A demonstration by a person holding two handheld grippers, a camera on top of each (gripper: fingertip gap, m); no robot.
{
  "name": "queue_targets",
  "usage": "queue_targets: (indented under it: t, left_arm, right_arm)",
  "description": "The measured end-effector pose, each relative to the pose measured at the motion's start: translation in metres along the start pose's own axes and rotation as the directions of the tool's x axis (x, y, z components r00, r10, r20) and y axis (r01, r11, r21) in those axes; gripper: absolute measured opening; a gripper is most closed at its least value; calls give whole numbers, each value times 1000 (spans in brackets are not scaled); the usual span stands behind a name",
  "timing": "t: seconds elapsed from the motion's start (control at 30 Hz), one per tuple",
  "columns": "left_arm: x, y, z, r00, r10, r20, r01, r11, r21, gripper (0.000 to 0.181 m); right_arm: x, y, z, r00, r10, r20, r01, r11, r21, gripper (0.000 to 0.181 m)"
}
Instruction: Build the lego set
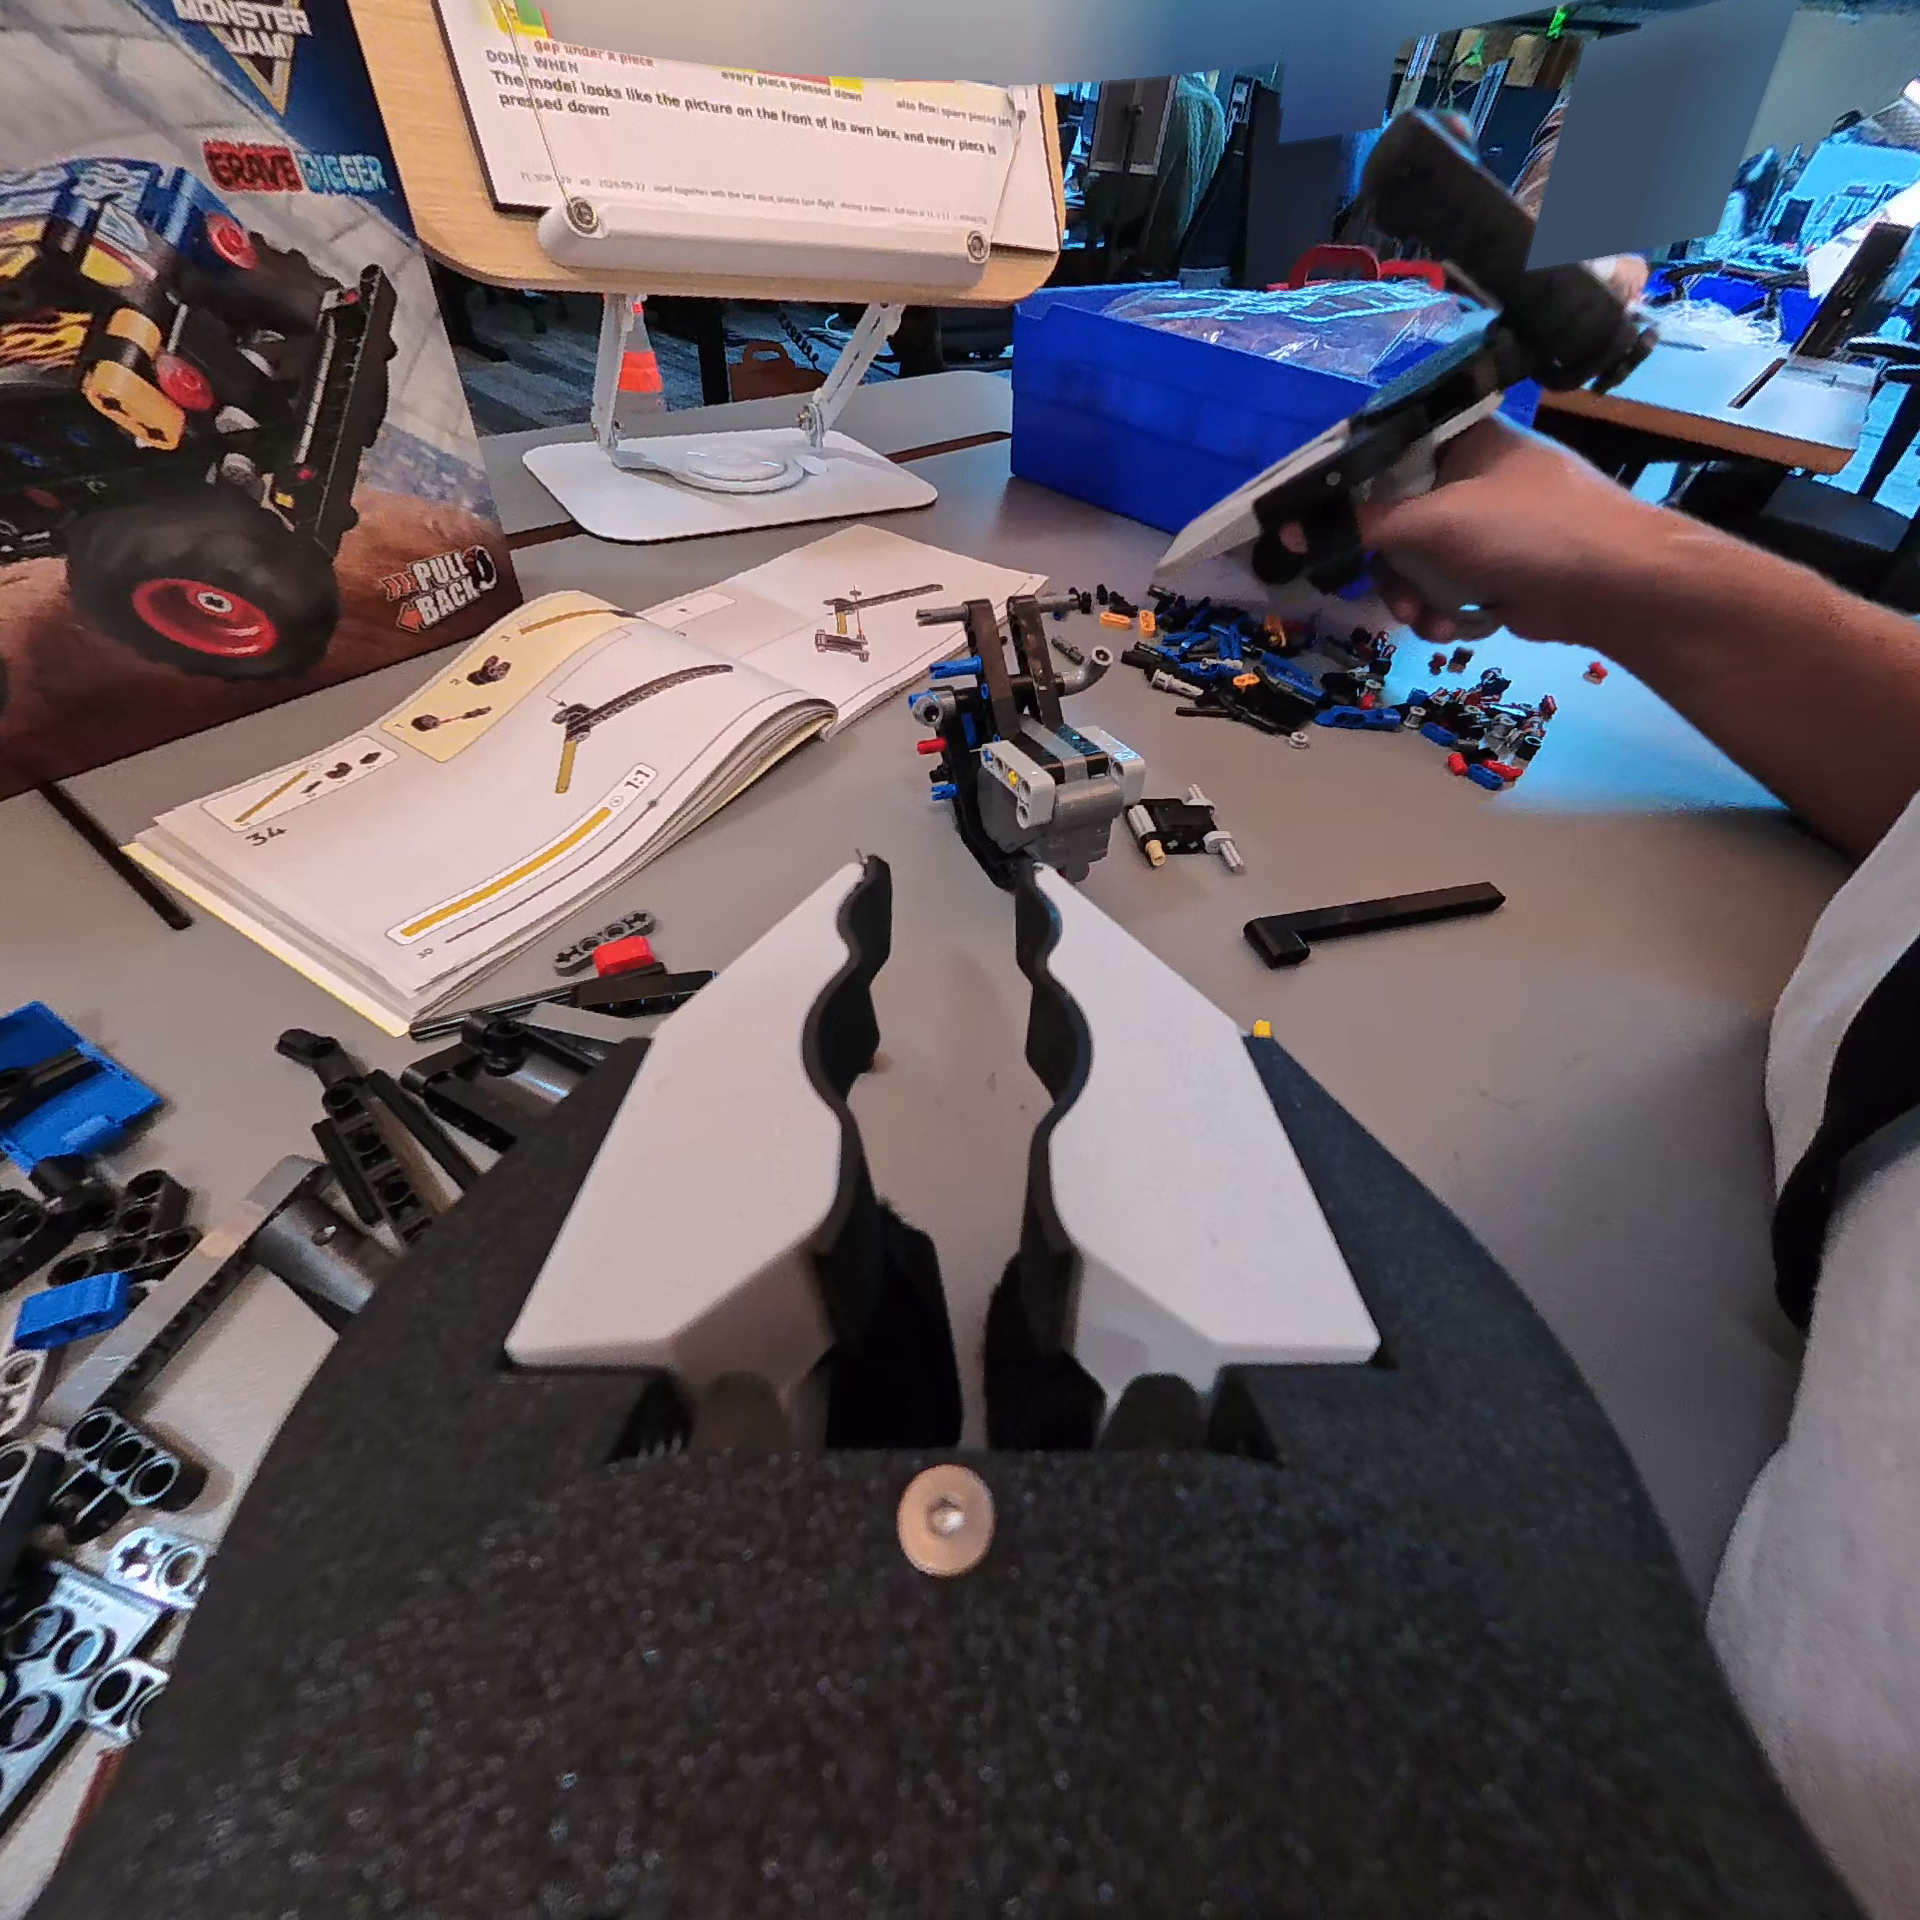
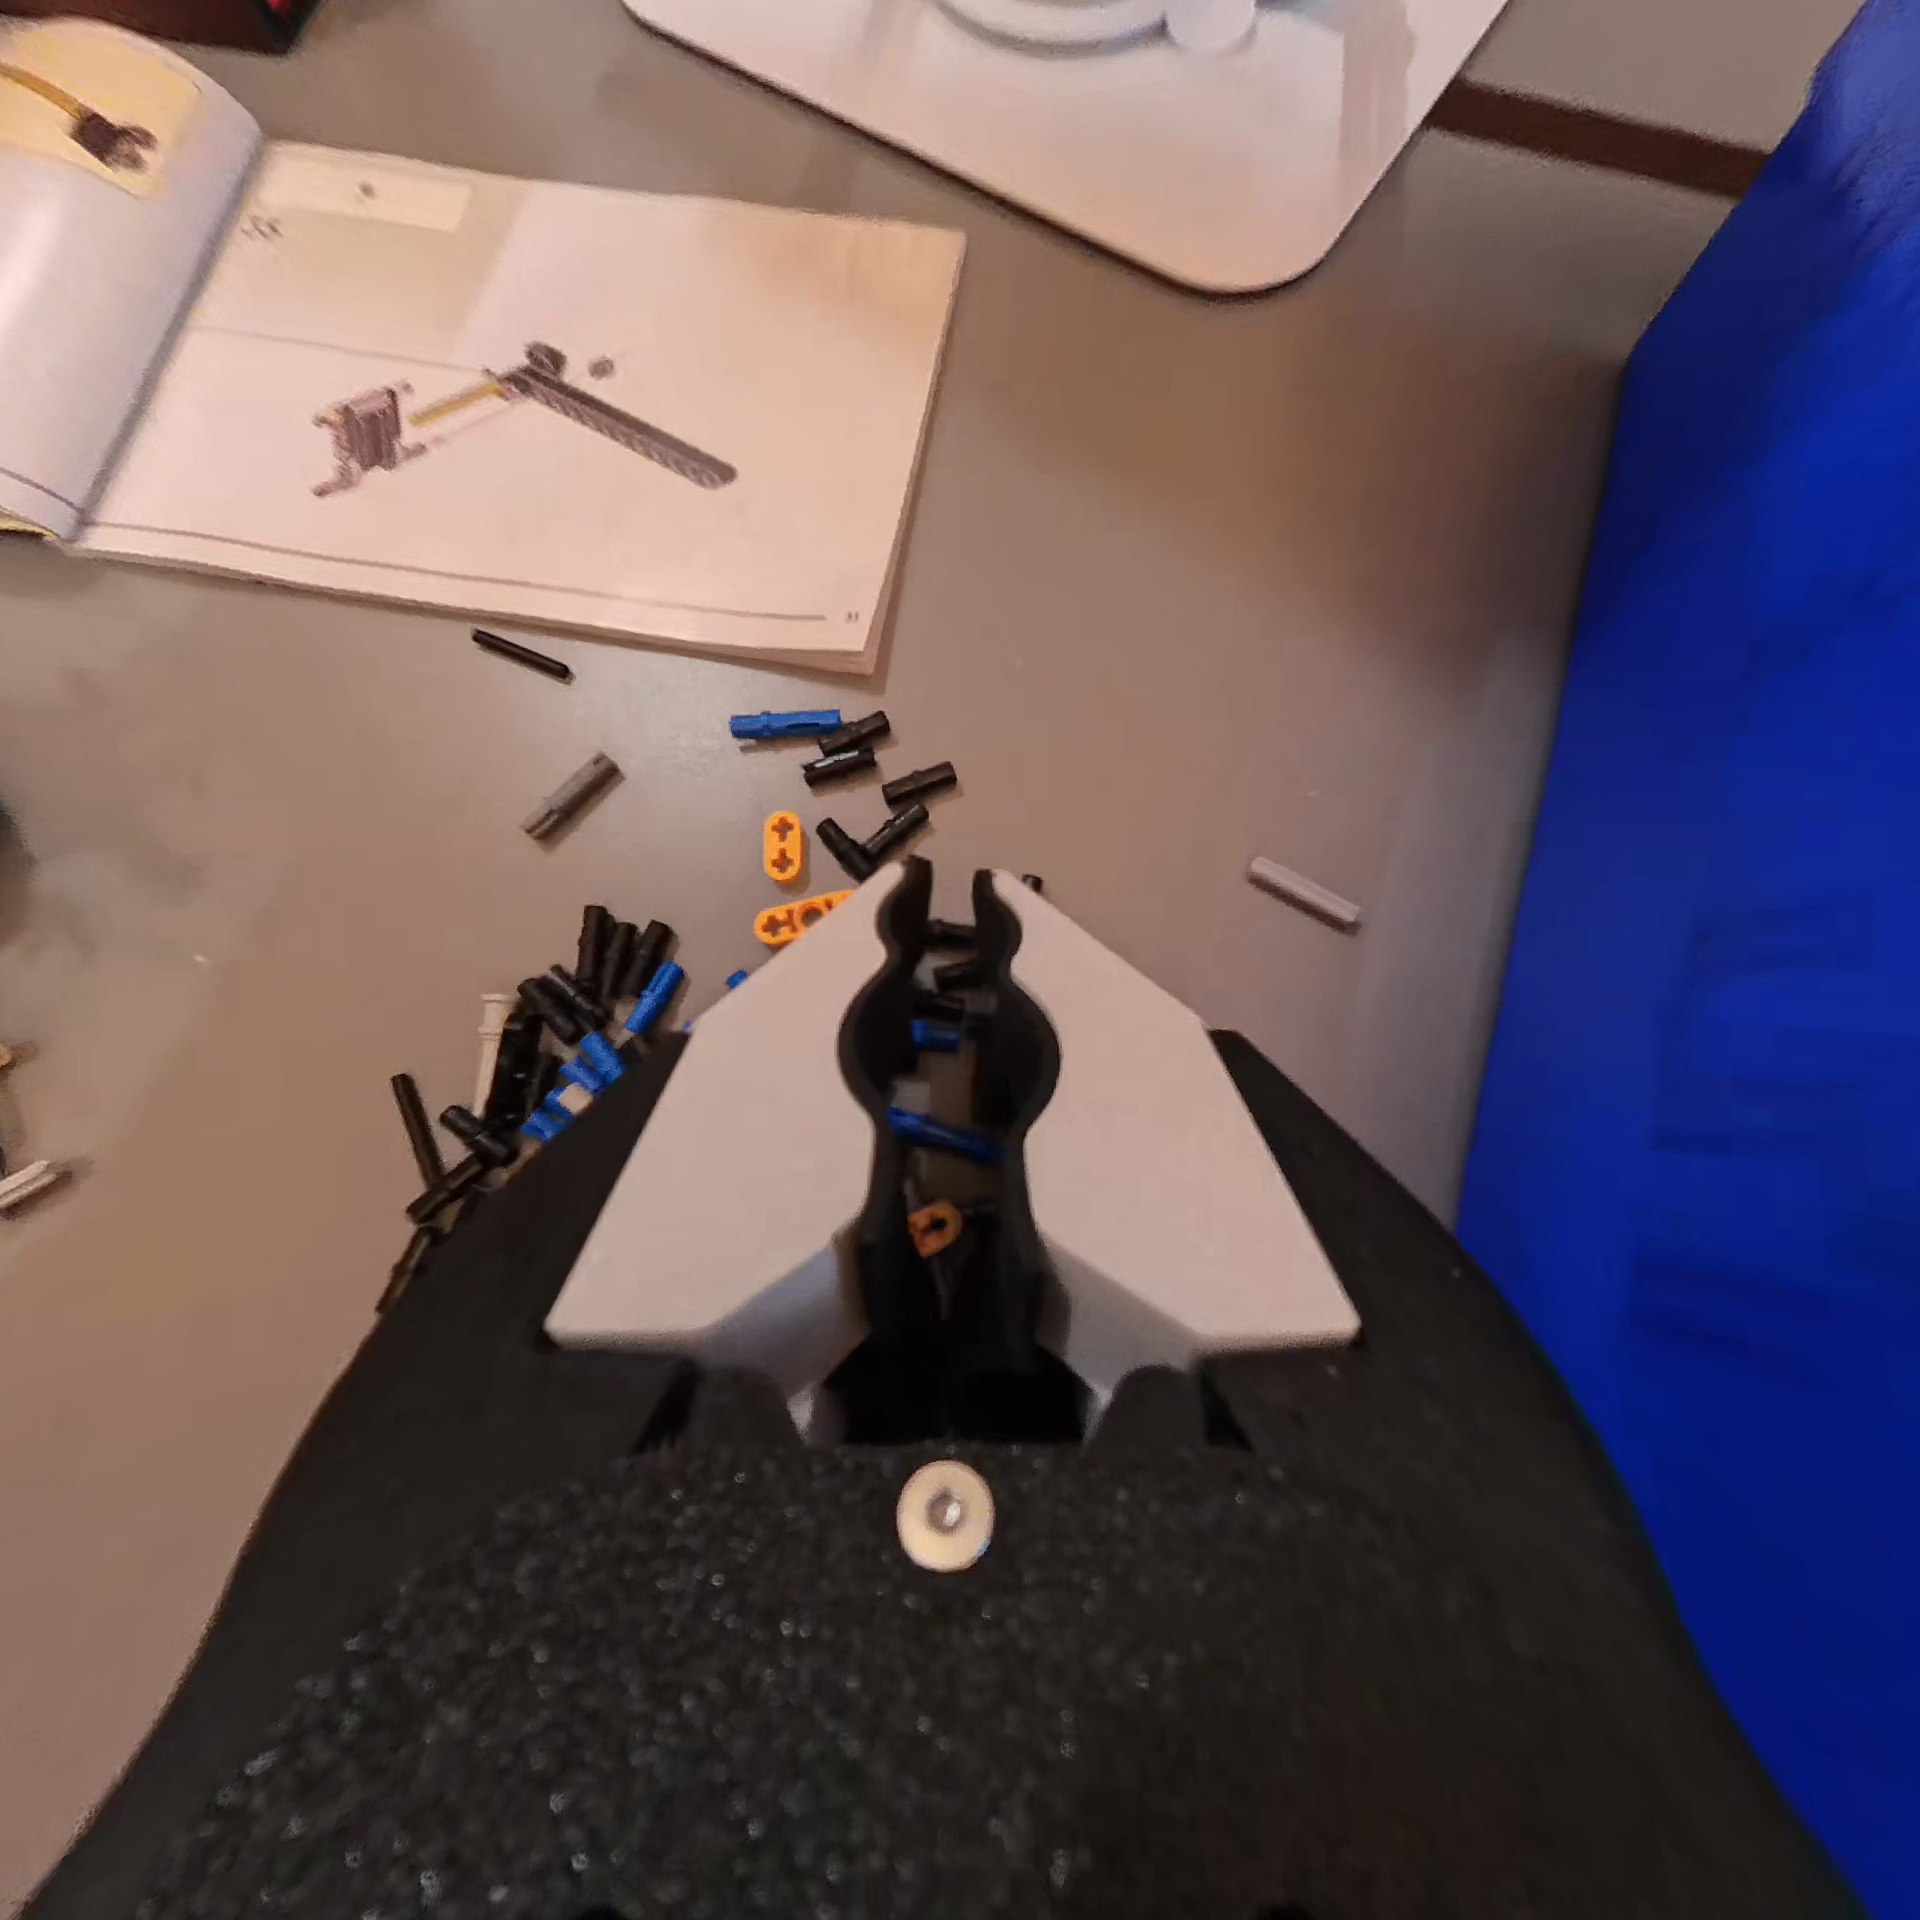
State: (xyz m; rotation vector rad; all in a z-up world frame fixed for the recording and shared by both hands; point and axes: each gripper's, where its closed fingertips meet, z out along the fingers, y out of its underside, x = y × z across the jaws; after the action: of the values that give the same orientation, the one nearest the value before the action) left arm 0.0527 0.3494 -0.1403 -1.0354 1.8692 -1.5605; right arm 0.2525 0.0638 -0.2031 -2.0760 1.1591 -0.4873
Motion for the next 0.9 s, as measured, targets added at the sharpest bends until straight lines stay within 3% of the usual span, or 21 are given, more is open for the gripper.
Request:
queue_targets:
  t: [0.3,0.53,0.9]
  left_arm:
    - [0,0,0,1000,2,-2,-2,1000,-3,22]
    - [0,0,0,1000,1,-1,-1,1000,-4,22]
    - [0,2,1,1000,-4,-7,4,1000,-13,22]
  right_arm:
    - [-4,10,1,1000,-26,7,26,999,-25,19]
    - [-2,17,7,998,-58,-17,57,996,-69,17]
    - [-7,13,4,998,-69,-6,68,997,-32,15]
